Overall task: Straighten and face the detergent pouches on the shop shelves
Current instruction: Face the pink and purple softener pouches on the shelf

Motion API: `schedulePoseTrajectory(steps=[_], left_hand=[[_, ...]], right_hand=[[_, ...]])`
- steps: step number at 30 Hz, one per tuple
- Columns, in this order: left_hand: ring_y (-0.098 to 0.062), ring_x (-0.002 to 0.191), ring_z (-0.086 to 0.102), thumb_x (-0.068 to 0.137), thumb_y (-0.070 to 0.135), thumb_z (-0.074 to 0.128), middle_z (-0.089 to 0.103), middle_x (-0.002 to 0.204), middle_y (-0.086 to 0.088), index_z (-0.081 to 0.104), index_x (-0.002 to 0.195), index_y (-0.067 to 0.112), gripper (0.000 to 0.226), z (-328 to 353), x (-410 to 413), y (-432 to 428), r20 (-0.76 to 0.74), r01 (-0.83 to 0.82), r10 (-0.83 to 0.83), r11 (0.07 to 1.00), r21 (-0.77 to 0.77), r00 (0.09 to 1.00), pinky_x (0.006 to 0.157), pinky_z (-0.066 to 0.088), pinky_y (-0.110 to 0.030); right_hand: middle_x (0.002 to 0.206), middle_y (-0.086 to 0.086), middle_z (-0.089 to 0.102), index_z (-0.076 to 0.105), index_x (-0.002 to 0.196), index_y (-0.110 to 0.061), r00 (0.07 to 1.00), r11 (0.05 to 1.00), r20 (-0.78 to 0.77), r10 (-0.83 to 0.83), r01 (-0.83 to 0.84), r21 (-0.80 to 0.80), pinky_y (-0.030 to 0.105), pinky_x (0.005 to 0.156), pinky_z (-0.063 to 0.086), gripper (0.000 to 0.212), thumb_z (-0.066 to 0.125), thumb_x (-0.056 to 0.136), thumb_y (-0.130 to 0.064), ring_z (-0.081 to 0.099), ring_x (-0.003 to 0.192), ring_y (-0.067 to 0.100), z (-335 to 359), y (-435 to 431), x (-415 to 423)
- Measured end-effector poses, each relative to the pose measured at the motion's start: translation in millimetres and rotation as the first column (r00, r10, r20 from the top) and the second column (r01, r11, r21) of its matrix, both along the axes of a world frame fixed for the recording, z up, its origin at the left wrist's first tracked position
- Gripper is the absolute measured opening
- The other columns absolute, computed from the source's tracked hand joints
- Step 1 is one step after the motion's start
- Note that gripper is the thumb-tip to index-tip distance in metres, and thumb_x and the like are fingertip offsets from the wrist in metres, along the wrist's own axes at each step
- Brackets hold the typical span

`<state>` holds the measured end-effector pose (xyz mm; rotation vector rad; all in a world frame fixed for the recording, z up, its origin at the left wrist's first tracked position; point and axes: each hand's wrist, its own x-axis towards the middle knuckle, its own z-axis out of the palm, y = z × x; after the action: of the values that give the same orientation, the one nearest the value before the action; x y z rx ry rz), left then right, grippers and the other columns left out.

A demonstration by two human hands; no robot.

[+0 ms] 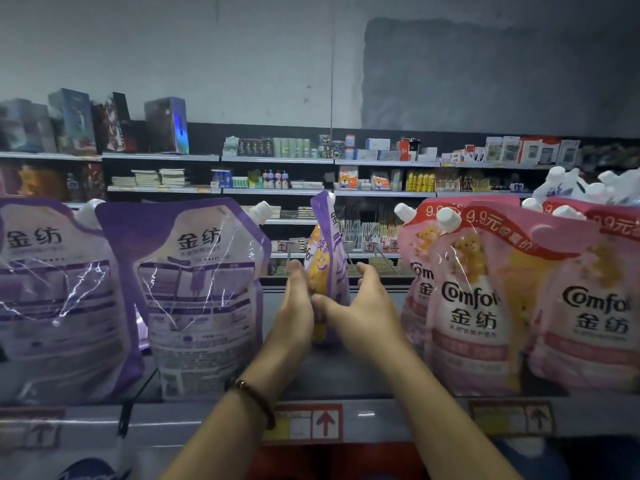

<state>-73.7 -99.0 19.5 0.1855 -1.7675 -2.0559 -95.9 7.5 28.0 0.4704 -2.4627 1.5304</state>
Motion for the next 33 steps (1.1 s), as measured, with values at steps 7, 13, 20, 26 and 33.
schedulePoseTrajectory(steps=[7, 13, 20, 26, 33], left_hand=[[-0.005, 0.09, 0.078, 0.109, 0.058, 0.012, 0.083, 0.097, 0.003, 0.081, 0.092, 0.031, 0.076, -8, -3, 5, -0.039, 0.092, -0.093, 0.996, -0.013, 0.995, 0.087, 0.06, -0.029], [-0.015, 0.104, 0.077, 0.086, 0.079, 0.021, 0.082, 0.108, 0.003, 0.079, 0.106, 0.044, 0.07, -10, 0, 2, 0.0, 0.046, -0.046, 0.995, -0.092, 0.999, 0.101, 0.059, -0.044], [-0.021, 0.135, 0.06, 0.071, 0.099, 0.05, 0.058, 0.15, 0.002, 0.053, 0.142, 0.053, 0.084, -31, -13, -14, 0.122, -0.015, 0.04, 0.979, -0.201, 0.992, 0.119, 0.043, -0.051], [-0.027, 0.136, 0.044, 0.051, 0.048, 0.074, 0.03, 0.148, -0.005, 0.026, 0.151, 0.029, 0.113, -3, 5, -9, 0.167, -0.1, 0.212, 0.856, -0.508, 0.963, 0.116, 0.046, -0.048], [-0.023, 0.132, 0.06, 0.028, 0.057, 0.097, 0.052, 0.153, -0.006, -0.003, 0.159, 0.039, 0.166, -25, -43, -32, 0.231, -0.015, 0.096, 0.943, -0.332, 0.968, 0.11, 0.053, -0.049]], right_hand=[[0.117, -0.012, 0.073, 0.056, 0.128, -0.03, 0.998, 0.999, -0.045, 0.054, -0.054, -0.007, 0.035, 0.096, 0.059, 0.062, 0.085, 0.079, -0.053, 0.07, 0.108, 0.009, -5, -9, -19], [0.106, -0.014, 0.075, 0.062, 0.115, -0.031, 0.996, 0.999, -0.071, 0.047, -0.047, -0.009, 0.037, 0.091, 0.06, 0.041, 0.081, 0.084, -0.05, 0.072, 0.099, 0.008, -9, -9, -28], [0.095, -0.017, 0.076, 0.068, 0.107, -0.028, 0.996, 0.993, -0.058, 0.062, -0.068, -0.099, 0.023, 0.076, 0.051, 0.012, 0.072, 0.096, -0.024, 0.069, 0.088, 0.0, -16, -4, -40], [0.102, -0.011, 0.079, 0.07, 0.107, -0.027, 0.991, 0.971, 0.034, 0.129, -0.119, -0.205, 0.043, 0.096, 0.06, 0.019, 0.065, 0.102, -0.01, 0.074, 0.101, 0.015, -18, -3, -53], [0.098, -0.007, 0.077, 0.068, 0.11, -0.022, 0.946, 0.913, 0.155, 0.285, -0.219, -0.343, 0.028, 0.079, 0.06, 0.028, 0.054, 0.107, 0.002, 0.074, 0.089, 0.01, -14, 4, -66]])
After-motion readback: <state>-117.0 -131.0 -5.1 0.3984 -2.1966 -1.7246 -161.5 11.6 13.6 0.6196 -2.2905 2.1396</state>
